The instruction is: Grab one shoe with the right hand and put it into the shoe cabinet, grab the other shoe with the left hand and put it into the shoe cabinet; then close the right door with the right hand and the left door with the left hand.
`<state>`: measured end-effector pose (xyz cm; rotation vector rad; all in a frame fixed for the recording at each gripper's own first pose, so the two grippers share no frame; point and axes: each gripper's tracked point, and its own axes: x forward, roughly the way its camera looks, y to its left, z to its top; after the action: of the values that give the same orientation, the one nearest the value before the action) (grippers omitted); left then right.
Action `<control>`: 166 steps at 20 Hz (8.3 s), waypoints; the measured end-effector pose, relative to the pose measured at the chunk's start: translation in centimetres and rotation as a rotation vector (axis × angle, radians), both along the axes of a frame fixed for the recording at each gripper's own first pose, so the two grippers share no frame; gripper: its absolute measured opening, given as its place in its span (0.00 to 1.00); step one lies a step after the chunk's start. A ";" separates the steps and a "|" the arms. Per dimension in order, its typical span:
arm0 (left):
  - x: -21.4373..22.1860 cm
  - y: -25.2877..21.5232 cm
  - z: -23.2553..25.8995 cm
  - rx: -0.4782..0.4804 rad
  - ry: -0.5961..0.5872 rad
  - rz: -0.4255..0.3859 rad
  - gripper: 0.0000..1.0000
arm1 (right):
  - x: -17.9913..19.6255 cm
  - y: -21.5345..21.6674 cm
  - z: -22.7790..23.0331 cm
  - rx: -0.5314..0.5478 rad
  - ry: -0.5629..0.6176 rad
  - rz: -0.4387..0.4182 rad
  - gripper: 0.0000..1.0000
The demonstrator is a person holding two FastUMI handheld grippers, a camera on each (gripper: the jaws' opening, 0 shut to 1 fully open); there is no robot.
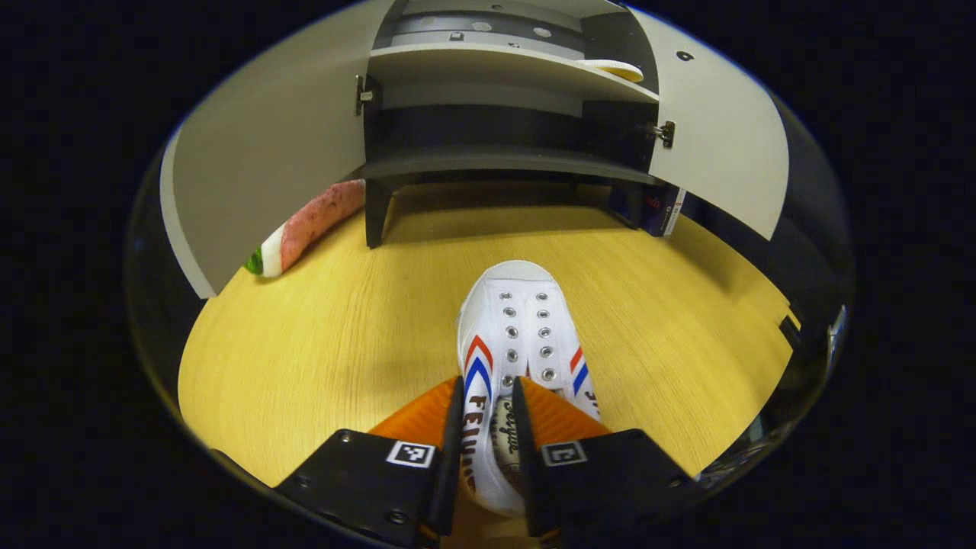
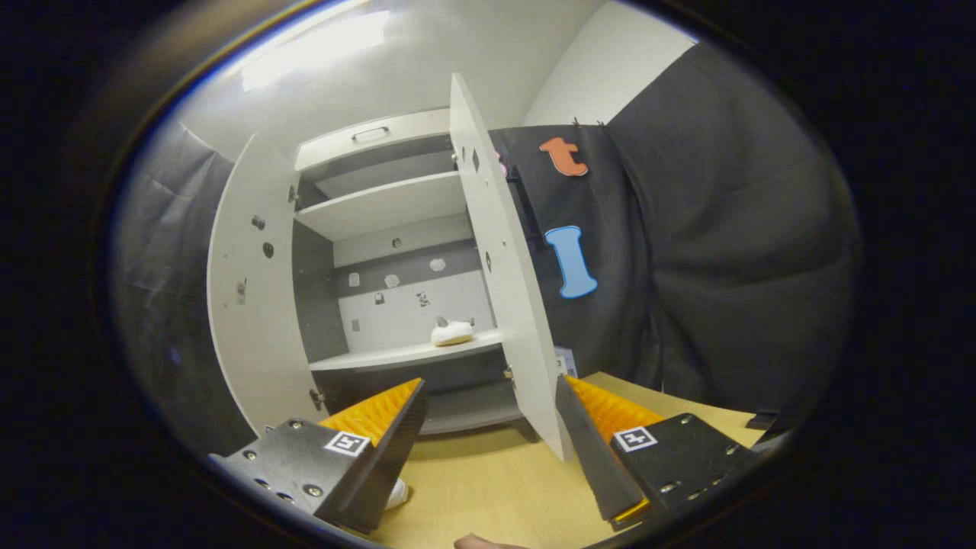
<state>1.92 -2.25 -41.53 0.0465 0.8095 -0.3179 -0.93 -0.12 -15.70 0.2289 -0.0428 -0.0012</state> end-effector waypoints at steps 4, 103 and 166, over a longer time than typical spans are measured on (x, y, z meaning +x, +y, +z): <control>0.6 0.2 1.6 0.061 -0.062 0.028 0.01 | 0.4 -1.5 -0.3 -0.003 -0.001 -0.017 1.00; 7.4 21.2 42.8 -0.209 -0.700 0.191 0.95 | 10.0 7.3 13.0 -0.212 0.111 0.331 0.96; 4.6 3.6 44.0 -0.047 -0.729 0.133 0.94 | 1.6 5.9 9.8 -0.211 0.093 0.358 0.95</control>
<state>6.51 1.37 2.44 0.0592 0.0813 -0.1714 0.69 5.74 -5.88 0.0227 0.0907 0.3475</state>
